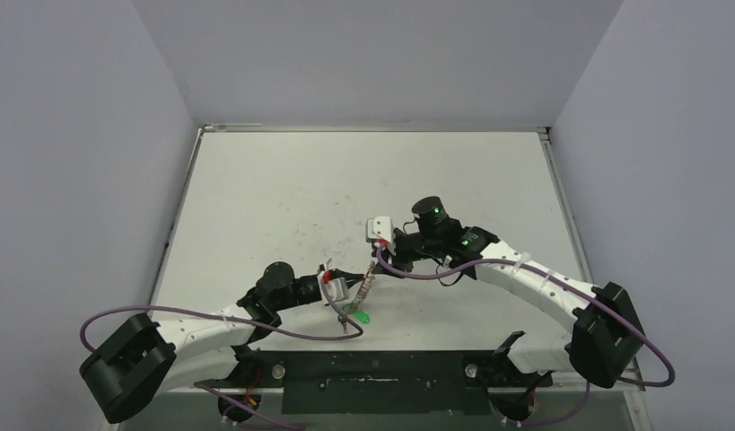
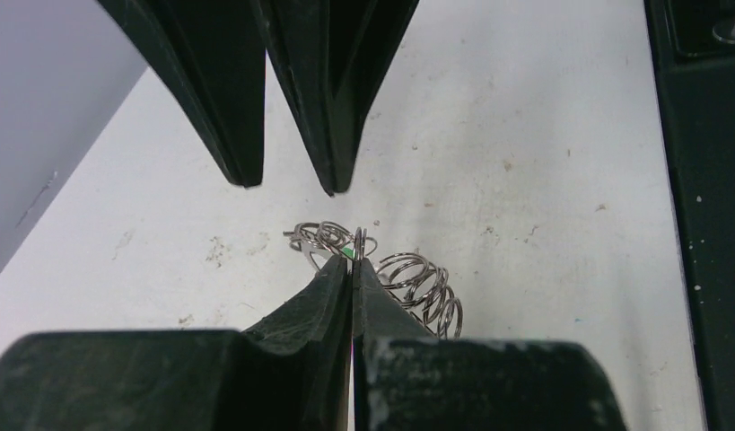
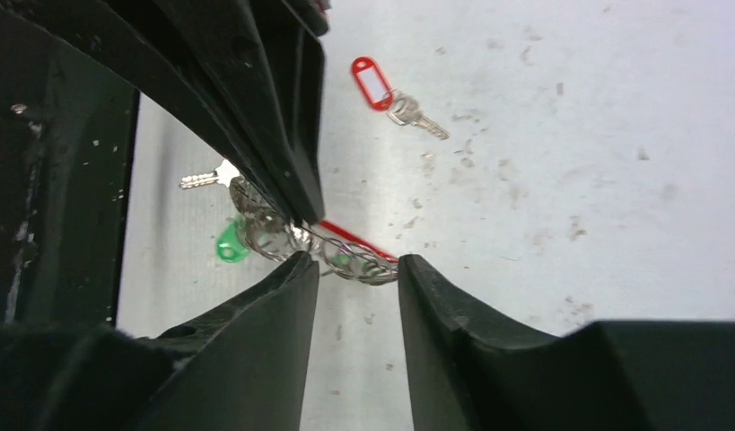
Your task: Put the keys on the keyring
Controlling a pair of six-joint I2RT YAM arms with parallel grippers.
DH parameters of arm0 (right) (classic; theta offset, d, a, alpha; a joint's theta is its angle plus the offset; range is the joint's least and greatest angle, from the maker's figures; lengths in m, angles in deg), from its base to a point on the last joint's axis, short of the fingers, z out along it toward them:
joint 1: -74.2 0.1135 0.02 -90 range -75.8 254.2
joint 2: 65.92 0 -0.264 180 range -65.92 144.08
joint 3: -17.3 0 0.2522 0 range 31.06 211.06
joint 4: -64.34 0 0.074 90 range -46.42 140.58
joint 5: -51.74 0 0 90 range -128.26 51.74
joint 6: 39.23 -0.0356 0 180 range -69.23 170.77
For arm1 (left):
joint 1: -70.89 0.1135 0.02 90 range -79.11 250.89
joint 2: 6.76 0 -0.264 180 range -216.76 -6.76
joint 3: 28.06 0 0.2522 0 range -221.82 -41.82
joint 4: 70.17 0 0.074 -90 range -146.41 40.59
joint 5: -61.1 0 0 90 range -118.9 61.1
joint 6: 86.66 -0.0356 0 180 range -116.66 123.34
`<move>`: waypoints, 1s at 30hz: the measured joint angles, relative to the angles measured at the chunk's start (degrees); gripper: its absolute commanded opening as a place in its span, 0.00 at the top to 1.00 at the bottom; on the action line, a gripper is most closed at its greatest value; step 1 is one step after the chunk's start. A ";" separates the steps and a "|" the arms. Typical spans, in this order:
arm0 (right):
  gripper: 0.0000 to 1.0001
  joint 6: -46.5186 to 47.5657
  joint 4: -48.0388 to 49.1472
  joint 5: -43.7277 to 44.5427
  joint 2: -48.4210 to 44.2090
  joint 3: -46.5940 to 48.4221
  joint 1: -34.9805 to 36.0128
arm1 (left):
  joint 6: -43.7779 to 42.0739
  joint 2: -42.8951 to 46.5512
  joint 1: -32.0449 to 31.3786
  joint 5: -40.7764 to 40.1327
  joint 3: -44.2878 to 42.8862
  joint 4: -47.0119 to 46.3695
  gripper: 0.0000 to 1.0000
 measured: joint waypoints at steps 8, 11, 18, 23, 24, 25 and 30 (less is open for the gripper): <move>0.11 -6.64 11.45 5.42 -11.80 -7.56 -1.40 | 5.14 15.45 0.00 -4.00 4.98 3.26 1.00; 0.00 -8.15 14.23 7.85 -14.53 -7.93 -1.75 | 6.62 21.66 0.00 -5.49 5.53 6.29 1.00; 0.00 -16.41 17.88 15.13 -14.23 -7.32 -2.93 | 9.03 35.54 0.00 -9.35 4.81 16.94 1.00; 0.00 -27.02 17.94 22.93 -9.31 -2.58 -4.63 | 8.94 41.46 0.00 -13.86 -0.17 30.14 1.00; 0.00 -29.27 17.94 24.68 -8.35 -1.62 -5.07 | 8.79 42.38 0.00 -14.93 -1.51 32.65 1.00; 0.00 -31.36 17.92 26.34 -7.43 -0.81 -5.53 | 8.61 43.08 0.00 -15.80 -2.60 34.58 1.00; 0.00 -39.87 15.72 31.28 -2.40 3.28 -7.21 | 6.01 46.10 0.00 -21.14 -9.53 45.20 1.00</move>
